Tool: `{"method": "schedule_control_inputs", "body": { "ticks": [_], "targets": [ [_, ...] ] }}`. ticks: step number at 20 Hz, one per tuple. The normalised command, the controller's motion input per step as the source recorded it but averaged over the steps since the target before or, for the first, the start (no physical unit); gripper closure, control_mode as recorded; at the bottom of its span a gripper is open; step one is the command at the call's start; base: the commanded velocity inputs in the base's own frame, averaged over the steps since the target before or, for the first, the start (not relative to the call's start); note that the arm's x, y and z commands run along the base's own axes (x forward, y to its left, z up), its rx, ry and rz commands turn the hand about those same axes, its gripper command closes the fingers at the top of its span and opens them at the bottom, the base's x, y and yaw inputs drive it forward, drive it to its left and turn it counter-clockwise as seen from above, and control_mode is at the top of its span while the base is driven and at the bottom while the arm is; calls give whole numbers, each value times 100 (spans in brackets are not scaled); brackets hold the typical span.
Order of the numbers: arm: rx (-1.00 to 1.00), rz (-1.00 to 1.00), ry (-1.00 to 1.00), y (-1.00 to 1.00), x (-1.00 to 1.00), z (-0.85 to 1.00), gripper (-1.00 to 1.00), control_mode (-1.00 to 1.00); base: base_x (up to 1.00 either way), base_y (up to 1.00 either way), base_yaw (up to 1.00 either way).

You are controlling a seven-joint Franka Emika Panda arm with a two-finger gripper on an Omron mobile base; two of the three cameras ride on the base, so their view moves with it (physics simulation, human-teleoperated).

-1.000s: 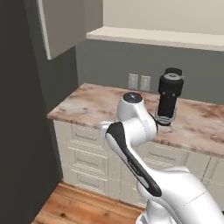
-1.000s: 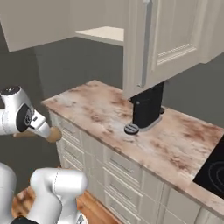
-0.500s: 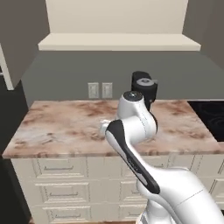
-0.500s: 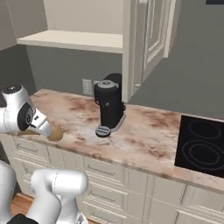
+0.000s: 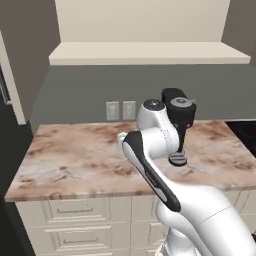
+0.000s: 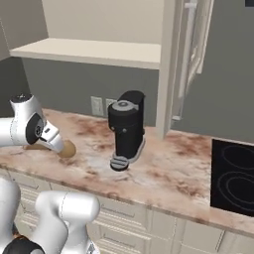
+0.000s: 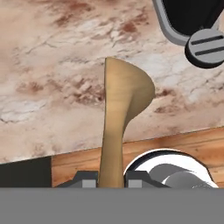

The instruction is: Organize the utensils by type. Pick up the wooden spoons from the counter and place them in the open cabinet. Then pick up the metallic utensils from the counter and place them in the open drawer.

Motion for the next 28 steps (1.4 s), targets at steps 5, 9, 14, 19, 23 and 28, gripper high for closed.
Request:
{"method": "schedule_control_inputs", "body": {
  "ticks": [5, 9, 14, 19, 23, 28],
  "targets": [
    [0, 0, 0, 0, 0, 0, 100, 100, 50, 35, -36],
    [0, 0, 0, 0, 0, 0, 100, 100, 50, 40, -39],
    [0, 0, 0, 0, 0, 0, 100, 100, 21, 23, -21],
    [0, 0, 0, 0, 1, 4, 100, -100, 4, 4, -2],
    [-3, 7, -8, 1, -7, 38, 100, -100, 0, 0, 0],
    [-15, -16, -47, 2, -17, 47, 100, -100, 0, 0, 0]
  ]
}}
